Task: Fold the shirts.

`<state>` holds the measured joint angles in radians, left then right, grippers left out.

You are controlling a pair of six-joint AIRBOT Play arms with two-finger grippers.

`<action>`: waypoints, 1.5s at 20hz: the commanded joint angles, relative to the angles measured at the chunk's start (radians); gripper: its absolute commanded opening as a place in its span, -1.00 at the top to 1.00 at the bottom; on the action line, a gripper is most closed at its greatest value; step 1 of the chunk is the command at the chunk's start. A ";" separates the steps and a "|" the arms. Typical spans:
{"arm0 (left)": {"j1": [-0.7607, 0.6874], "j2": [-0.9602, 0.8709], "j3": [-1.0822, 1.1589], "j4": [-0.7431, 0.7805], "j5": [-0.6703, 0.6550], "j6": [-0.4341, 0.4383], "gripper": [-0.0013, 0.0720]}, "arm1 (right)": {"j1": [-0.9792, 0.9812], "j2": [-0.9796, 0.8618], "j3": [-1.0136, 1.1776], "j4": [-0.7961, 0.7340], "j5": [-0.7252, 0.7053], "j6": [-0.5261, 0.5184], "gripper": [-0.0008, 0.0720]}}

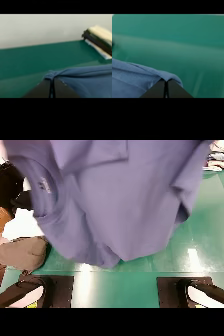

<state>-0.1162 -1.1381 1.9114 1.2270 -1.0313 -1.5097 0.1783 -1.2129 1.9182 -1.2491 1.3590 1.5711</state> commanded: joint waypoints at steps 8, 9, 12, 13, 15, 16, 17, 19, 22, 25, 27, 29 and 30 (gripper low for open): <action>0.001 -0.639 -0.034 0.084 -0.102 -0.027 0.74 | 0.059 -0.522 -0.108 -0.077 -0.150 0.031 0.94; 0.001 -0.657 -0.034 0.084 -0.104 -0.028 -0.15 | 0.053 -0.543 -0.108 -0.058 -0.152 0.029 0.94; 0.003 -0.661 -0.026 0.085 -0.127 -0.027 -0.40 | 0.011 -0.572 -0.108 0.093 -0.160 0.013 0.04; 0.017 -0.660 -0.013 0.084 -0.179 -0.027 -0.41 | -0.007 -0.572 -0.108 0.151 -0.153 0.005 -0.15; 0.062 -0.651 -0.013 0.084 -0.303 -0.027 -0.40 | -0.044 -0.543 -0.109 0.189 -0.097 -0.030 -0.15; 0.090 -0.637 -0.031 0.082 -0.345 -0.027 -0.40 | -0.059 -0.518 -0.109 0.172 -0.061 -0.039 -0.14; 0.118 -0.610 -0.077 0.081 -0.355 -0.027 -0.40 | -0.076 -0.483 -0.123 0.174 -0.033 -0.063 -0.14; 0.157 -0.537 -0.207 0.051 -0.333 -0.011 -0.41 | -0.100 -0.384 -0.211 0.179 -0.021 -0.086 -0.14; 0.166 -0.463 -0.425 -0.002 -0.292 0.047 -0.40 | -0.130 -0.233 -0.392 0.183 -0.024 -0.095 -0.14; 0.165 -0.452 -0.599 -0.130 -0.196 0.083 -0.40 | -0.153 -0.111 -0.559 0.183 -0.028 -0.097 -0.14; 0.164 -0.452 -0.668 -0.212 -0.120 0.117 -0.40 | -0.168 -0.050 -0.639 0.185 -0.040 -0.096 -0.14; 0.149 -0.453 -0.703 -0.243 -0.075 0.130 -0.40 | -0.182 0.005 -0.702 0.185 -0.051 -0.096 -0.14; 0.134 -0.454 -0.711 -0.240 -0.058 0.131 -0.40 | -0.187 0.026 -0.724 0.185 -0.050 -0.095 -0.14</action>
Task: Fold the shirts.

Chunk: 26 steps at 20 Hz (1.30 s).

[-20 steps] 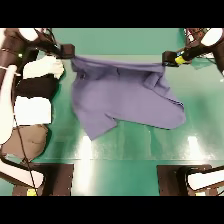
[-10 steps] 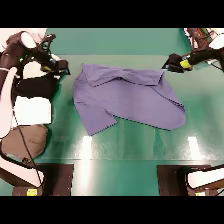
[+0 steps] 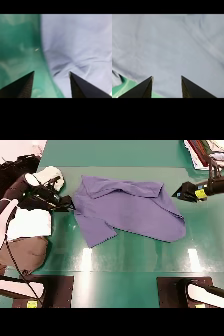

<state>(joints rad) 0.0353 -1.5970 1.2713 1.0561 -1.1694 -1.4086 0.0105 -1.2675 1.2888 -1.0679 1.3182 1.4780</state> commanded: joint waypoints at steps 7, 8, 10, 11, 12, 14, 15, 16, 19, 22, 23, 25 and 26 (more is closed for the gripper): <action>-0.080 0.013 -0.066 -0.067 0.092 0.026 0.91 | -0.156 0.208 -0.325 -0.010 0.049 0.020 -0.14; -0.069 0.028 -0.061 -0.064 0.082 0.027 0.90 | -0.193 0.225 -0.383 -0.009 0.056 0.021 -0.15; -0.055 0.071 -0.060 -0.061 0.088 0.031 0.90 | -0.259 0.249 -0.498 -0.009 0.066 0.021 -0.36; -0.049 0.094 -0.059 -0.053 0.089 0.034 0.90 | -0.282 0.251 -0.550 -0.006 0.061 0.021 -0.39; -0.049 0.109 -0.056 -0.039 0.089 0.041 0.90 | -0.297 0.250 -0.595 -0.005 0.044 0.026 -0.38; -0.049 0.132 -0.053 -0.031 0.087 0.048 0.90 | -0.293 0.250 -0.672 0.002 -0.018 0.048 -0.27; -0.049 0.135 -0.053 -0.031 0.087 0.048 0.90 | -0.278 0.250 -0.700 0.001 -0.055 0.065 -0.25; -0.049 0.134 -0.054 -0.031 0.084 0.048 0.90 | -0.259 0.249 -0.721 0.001 -0.093 0.082 -0.25; -0.049 0.134 -0.054 -0.031 0.084 0.047 0.90 | -0.198 0.196 -0.732 0.003 -0.153 0.111 -0.25; -0.049 0.135 -0.054 -0.031 0.077 0.048 0.90 | -0.119 0.106 -0.679 0.002 -0.200 0.111 -0.18; -0.049 0.135 -0.054 -0.031 0.072 0.047 0.90 | -0.095 0.087 -0.657 -0.004 -0.203 0.111 0.09; -0.049 0.138 -0.053 -0.031 0.054 0.047 0.90 | -0.061 0.061 -0.613 -0.009 -0.196 0.105 0.74; -0.049 0.151 -0.053 -0.028 0.051 0.047 0.90 | -0.046 0.063 -0.591 -0.009 -0.184 0.086 0.94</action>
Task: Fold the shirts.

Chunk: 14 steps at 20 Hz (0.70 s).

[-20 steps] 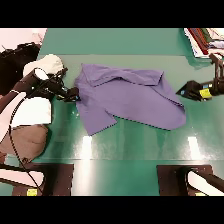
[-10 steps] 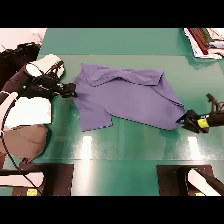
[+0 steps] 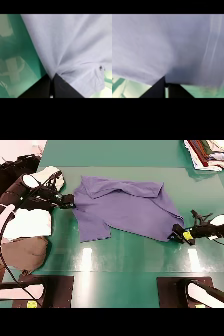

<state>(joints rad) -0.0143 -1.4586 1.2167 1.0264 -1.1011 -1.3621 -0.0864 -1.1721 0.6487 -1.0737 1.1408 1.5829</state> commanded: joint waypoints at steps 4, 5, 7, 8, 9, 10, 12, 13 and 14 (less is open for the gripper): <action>0.023 0.209 0.035 0.007 -0.005 0.000 0.90 | 0.064 0.097 0.234 -0.002 0.049 -0.032 0.95; 0.040 0.272 0.071 0.006 -0.015 -0.001 0.90 | 0.064 0.140 0.308 -0.002 0.048 -0.032 0.95; 0.076 0.405 0.182 0.005 -0.017 -0.017 0.90 | 0.064 0.219 0.483 -0.003 0.041 -0.032 0.95; 0.088 0.459 0.248 0.005 -0.011 -0.027 0.90 | 0.064 0.251 0.576 -0.003 0.031 -0.032 0.95; 0.088 0.509 0.327 0.007 -0.002 -0.029 0.90 | 0.064 0.273 0.663 -0.004 0.026 -0.033 0.95; 0.088 0.546 0.405 -0.001 0.005 -0.029 0.90 | 0.064 0.293 0.754 -0.023 0.022 -0.033 0.94; 0.088 0.604 0.569 -0.010 0.018 -0.031 0.90 | 0.064 0.327 0.908 -0.064 0.023 -0.032 0.95; 0.088 0.610 0.659 -0.010 0.018 -0.037 0.90 | 0.064 0.341 0.968 -0.090 0.023 -0.032 0.95; 0.088 0.610 0.753 -0.010 0.005 -0.046 0.90 | 0.064 0.357 1.025 -0.118 0.025 -0.032 0.95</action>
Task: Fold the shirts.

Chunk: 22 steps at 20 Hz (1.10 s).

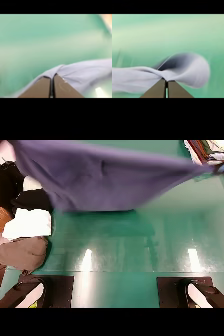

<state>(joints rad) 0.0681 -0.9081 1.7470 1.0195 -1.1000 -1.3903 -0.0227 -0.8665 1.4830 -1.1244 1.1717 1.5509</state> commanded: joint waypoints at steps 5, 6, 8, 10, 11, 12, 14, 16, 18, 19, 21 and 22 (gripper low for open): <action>0.005 0.060 0.445 -0.012 0.053 -0.061 0.90 | 0.000 0.084 0.396 -0.159 0.056 0.001 0.95; 0.005 0.060 0.445 -0.022 0.055 -0.061 0.90 | 0.000 0.072 0.446 -0.181 0.079 0.004 0.95; 0.005 0.059 0.417 -0.027 0.054 -0.072 0.90 | 0.000 0.016 0.555 -0.217 0.145 0.014 0.95; 0.005 0.057 0.328 -0.029 0.055 -0.073 0.90 | 0.000 -0.066 0.638 -0.237 0.222 0.019 0.95; 0.005 0.050 0.268 -0.032 0.047 -0.080 0.90 | 0.000 -0.106 0.649 -0.237 0.254 0.021 0.95; 0.005 0.036 0.211 -0.034 0.036 -0.079 0.90 | 0.000 -0.148 0.636 -0.236 0.281 0.022 0.95; 0.005 -0.021 0.108 -0.033 -0.005 -0.080 0.90 | 0.000 -0.216 0.537 -0.232 0.298 0.032 0.95; -0.007 -0.117 0.027 -0.032 -0.042 -0.078 0.90 | 0.003 -0.303 0.431 -0.232 0.317 0.040 0.95; -0.029 -0.239 -0.038 -0.025 -0.049 -0.075 0.90 | 0.031 -0.404 0.352 -0.233 0.316 0.039 0.95; -0.040 -0.309 -0.056 -0.019 -0.046 -0.067 0.90 | 0.046 -0.463 0.325 -0.233 0.303 0.039 0.95; -0.049 -0.477 -0.061 0.014 -0.041 -0.068 0.90 | 0.076 -0.588 0.303 -0.236 0.260 0.038 0.95; -0.048 -0.549 -0.061 0.026 -0.036 -0.069 0.90 | 0.084 -0.649 0.306 -0.238 0.244 0.039 0.95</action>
<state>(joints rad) 0.0315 -1.2758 1.7191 1.0206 -1.1332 -1.4643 0.0303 -1.3609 1.8297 -1.3624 1.4509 1.5875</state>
